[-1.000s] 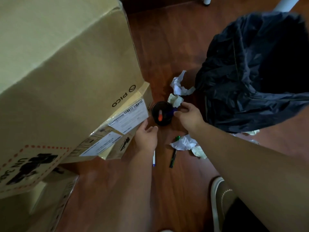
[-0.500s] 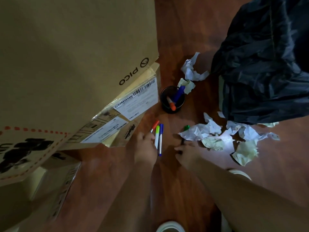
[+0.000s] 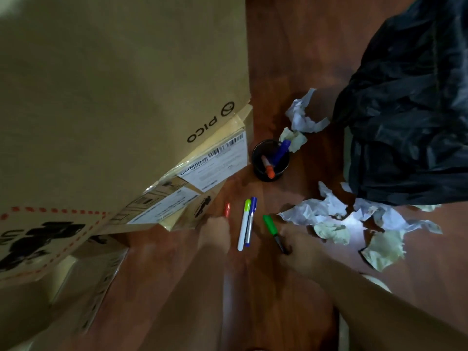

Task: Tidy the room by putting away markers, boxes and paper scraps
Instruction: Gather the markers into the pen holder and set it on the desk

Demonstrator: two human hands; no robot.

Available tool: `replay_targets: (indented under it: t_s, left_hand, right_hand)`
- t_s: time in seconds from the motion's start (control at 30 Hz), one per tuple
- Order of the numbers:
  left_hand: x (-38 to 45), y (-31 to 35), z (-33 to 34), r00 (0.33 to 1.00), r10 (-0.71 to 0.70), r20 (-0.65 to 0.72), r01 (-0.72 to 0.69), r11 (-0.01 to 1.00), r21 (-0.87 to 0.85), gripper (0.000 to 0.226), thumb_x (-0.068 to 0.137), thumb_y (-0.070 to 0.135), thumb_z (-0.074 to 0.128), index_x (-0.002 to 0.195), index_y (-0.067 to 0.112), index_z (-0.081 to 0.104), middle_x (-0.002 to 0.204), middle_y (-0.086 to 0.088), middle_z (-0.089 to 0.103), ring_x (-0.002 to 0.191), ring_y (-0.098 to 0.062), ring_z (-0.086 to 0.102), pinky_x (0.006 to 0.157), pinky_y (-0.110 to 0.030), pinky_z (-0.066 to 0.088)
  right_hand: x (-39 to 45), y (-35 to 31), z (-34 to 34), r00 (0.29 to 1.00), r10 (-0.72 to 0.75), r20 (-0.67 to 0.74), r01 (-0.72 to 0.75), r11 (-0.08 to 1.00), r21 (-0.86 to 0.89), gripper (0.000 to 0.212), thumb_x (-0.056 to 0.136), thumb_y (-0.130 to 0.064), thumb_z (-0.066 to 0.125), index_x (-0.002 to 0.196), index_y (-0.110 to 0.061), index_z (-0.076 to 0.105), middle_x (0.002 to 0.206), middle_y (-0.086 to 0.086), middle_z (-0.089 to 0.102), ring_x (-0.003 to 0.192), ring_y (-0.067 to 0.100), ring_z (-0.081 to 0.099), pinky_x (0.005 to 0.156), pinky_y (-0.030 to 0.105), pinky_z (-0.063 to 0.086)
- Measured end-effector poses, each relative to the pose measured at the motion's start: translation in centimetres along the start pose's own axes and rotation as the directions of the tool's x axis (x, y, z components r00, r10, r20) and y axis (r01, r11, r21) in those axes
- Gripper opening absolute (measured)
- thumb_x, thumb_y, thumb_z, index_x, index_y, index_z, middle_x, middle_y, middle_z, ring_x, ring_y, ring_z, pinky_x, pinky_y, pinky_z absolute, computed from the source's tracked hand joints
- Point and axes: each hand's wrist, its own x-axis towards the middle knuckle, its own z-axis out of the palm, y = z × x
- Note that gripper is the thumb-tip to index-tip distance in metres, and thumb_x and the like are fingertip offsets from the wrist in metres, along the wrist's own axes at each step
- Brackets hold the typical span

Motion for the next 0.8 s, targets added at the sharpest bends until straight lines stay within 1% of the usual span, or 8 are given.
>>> replay_targets:
  t_s: [0.17, 0.27, 0.33, 0.4, 0.5, 0.57, 0.7, 0.8]
  left_hand:
    - [-7.2, 1.6, -3.4, 0.963, 0.202, -0.177, -0.196, 0.979, 0.054, 0.052, 0.082, 0.007, 0.064, 0.128, 0.016, 0.040, 0.105, -0.012, 0.066, 0.098, -0.032, 0.067, 0.079, -0.033, 0.052]
    - [-8.1, 3.1, -4.0, 0.915, 0.331, -0.232, -0.352, 0.934, -0.056, 0.026, 0.081, 0.021, 0.060, 0.105, 0.031, 0.060, 0.096, -0.004, 0.067, 0.088, -0.028, 0.069, 0.076, -0.042, 0.058]
    - [-9.5, 5.5, -5.3, 0.845, 0.409, -0.345, -0.460, 0.885, -0.077, 0.011, 0.085, 0.022, 0.064, 0.088, 0.030, 0.070, 0.092, 0.006, 0.067, 0.082, -0.016, 0.067, 0.075, -0.034, 0.057]
    - [-11.2, 8.2, -6.7, 0.757, 0.486, -0.436, -0.573, 0.815, -0.086, 0.013, 0.083, 0.016, 0.071, 0.087, 0.028, 0.075, 0.091, 0.011, 0.068, 0.082, -0.007, 0.064, 0.076, -0.025, 0.052]
    - [-12.5, 11.4, -8.0, 0.687, 0.502, -0.526, -0.667, 0.722, -0.183, 0.019, 0.081, 0.013, 0.074, 0.095, 0.026, 0.076, 0.092, 0.012, 0.069, 0.085, -0.004, 0.065, 0.080, -0.023, 0.053]
    - [-12.4, 12.5, -7.9, 0.655, 0.502, -0.565, -0.700, 0.685, -0.203, 0.021, 0.085, 0.013, 0.071, 0.102, 0.023, 0.075, 0.099, 0.007, 0.071, 0.089, -0.007, 0.067, 0.083, -0.026, 0.056]
    - [-12.8, 14.0, -7.3, 0.526, 0.535, -0.661, -0.770, 0.630, -0.102, 0.023, 0.089, 0.009, 0.068, 0.111, 0.013, 0.075, 0.108, 0.002, 0.072, 0.097, -0.003, 0.062, 0.087, 0.001, 0.039]
    - [-12.4, 14.8, -6.8, 0.633, 0.498, -0.593, -0.697, 0.699, -0.157, 0.033, 0.094, 0.013, 0.063, 0.127, 0.016, 0.067, 0.120, -0.002, 0.069, 0.105, -0.006, 0.060, 0.087, 0.003, 0.032]
  right_hand:
    - [0.4, -3.7, -4.8, 0.940, -0.030, -0.339, 0.162, 0.915, 0.370, 0.018, 0.080, -0.010, 0.067, 0.082, -0.025, 0.057, 0.078, 0.001, 0.066, 0.074, 0.017, 0.064, 0.070, 0.028, 0.051]
    - [1.6, -5.8, -8.5, 0.894, 0.141, -0.426, 0.187, 0.746, 0.639, 0.012, 0.084, -0.020, 0.059, 0.076, -0.029, 0.060, 0.083, 0.007, 0.070, 0.085, 0.026, 0.069, 0.084, 0.042, 0.055]
    - [2.8, -6.4, -10.3, 0.891, 0.236, -0.388, 0.167, 0.624, 0.764, 0.013, 0.081, -0.031, 0.059, 0.069, -0.030, 0.065, 0.081, 0.003, 0.071, 0.089, 0.028, 0.069, 0.090, 0.050, 0.053]
    - [3.7, -6.9, -11.4, 0.892, 0.287, -0.348, 0.142, 0.553, 0.821, 0.012, 0.077, -0.035, 0.061, 0.066, -0.031, 0.066, 0.080, 0.001, 0.072, 0.089, 0.028, 0.070, 0.091, 0.055, 0.052]
    - [4.2, -7.3, -12.0, 0.901, 0.257, -0.348, 0.084, 0.686, 0.722, 0.009, 0.081, -0.023, 0.061, 0.082, -0.030, 0.067, 0.103, 0.007, 0.071, 0.102, 0.028, 0.065, 0.097, 0.046, 0.049]
    - [4.4, -7.0, -12.1, 0.923, 0.236, -0.305, 0.028, 0.748, 0.663, 0.023, 0.083, -0.010, 0.059, 0.102, -0.022, 0.063, 0.111, 0.009, 0.067, 0.109, 0.030, 0.061, 0.099, 0.042, 0.047]
    - [3.8, -5.9, -11.4, 0.943, 0.182, -0.280, -0.010, 0.854, 0.520, 0.046, 0.088, -0.010, 0.058, 0.134, -0.018, 0.050, 0.128, 0.004, 0.061, 0.118, 0.024, 0.058, 0.102, 0.037, 0.045]
    - [2.9, -4.4, -10.7, 0.938, 0.241, -0.248, -0.082, 0.852, 0.517, 0.067, 0.087, -0.012, 0.062, 0.148, -0.018, 0.033, 0.137, 0.005, 0.054, 0.126, 0.023, 0.052, 0.107, 0.033, 0.041]
